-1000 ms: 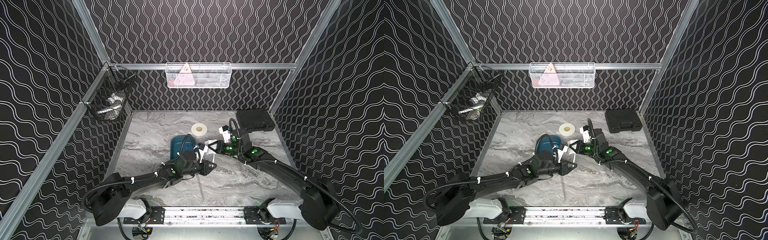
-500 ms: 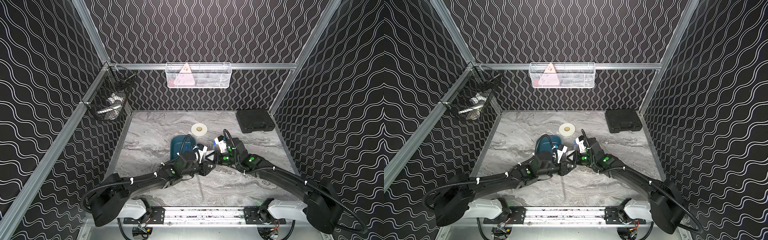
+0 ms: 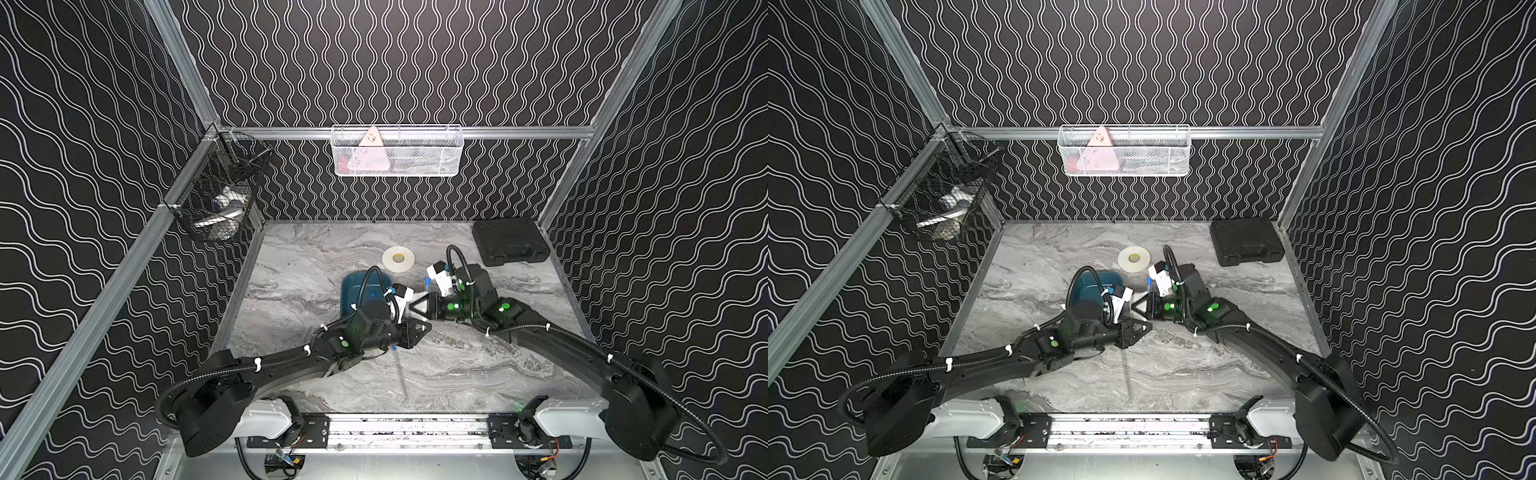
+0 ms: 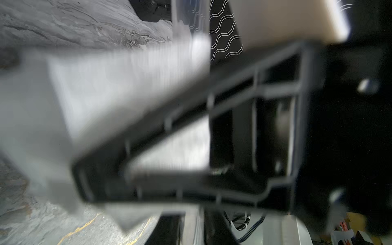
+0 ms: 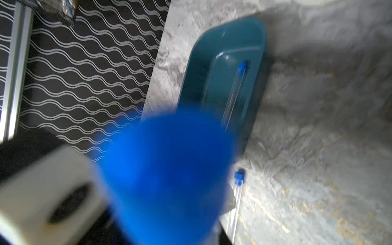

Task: Wipe the exteriors of test tubes
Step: Wipe the dirt from the test tube.

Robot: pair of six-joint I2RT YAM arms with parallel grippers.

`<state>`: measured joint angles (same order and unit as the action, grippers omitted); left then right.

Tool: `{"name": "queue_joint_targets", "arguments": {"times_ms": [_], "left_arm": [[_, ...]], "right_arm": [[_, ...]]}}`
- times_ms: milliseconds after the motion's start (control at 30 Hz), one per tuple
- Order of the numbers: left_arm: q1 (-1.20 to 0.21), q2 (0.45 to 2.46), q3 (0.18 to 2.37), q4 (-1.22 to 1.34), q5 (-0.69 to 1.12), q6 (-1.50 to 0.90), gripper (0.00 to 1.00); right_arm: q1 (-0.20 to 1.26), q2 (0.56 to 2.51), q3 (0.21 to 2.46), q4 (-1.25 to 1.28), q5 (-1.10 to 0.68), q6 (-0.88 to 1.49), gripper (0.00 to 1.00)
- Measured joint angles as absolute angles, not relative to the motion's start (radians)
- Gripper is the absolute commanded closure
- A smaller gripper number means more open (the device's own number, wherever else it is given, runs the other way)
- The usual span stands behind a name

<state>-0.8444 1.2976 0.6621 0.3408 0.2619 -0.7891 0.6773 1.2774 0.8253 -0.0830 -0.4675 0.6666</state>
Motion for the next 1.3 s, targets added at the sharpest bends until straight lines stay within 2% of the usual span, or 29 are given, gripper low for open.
{"name": "queue_joint_targets", "arguments": {"times_ms": [200, 433, 567, 867, 1033, 1300], "left_arm": [[-0.847, 1.296, 0.654, 0.322, 0.276, -0.786, 0.79], [-0.844, 1.296, 0.643, 0.373, 0.26, -0.789, 0.79], [-0.844, 1.296, 0.653, 0.374, 0.264, -0.788, 0.79], [-0.837, 1.298, 0.654, 0.372, 0.279, -0.79, 0.79], [-0.831, 1.315, 0.653, 0.374, 0.3, -0.791, 0.79], [-0.828, 1.319, 0.632, 0.442, 0.292, -0.813, 0.78]], "right_arm": [[0.705, 1.259, 0.801, -0.071, -0.411, 0.695, 0.8], [0.588, 1.372, 0.983, -0.114, -0.447, 0.635, 0.81], [0.577, 1.381, 1.012, -0.113, -0.469, 0.61, 0.81], [0.676, 1.271, 0.821, -0.074, -0.447, 0.689, 0.81], [0.692, 1.254, 0.792, -0.047, -0.397, 0.715, 0.81], [0.565, 1.327, 0.953, -0.069, -0.41, 0.661, 0.8]]}}
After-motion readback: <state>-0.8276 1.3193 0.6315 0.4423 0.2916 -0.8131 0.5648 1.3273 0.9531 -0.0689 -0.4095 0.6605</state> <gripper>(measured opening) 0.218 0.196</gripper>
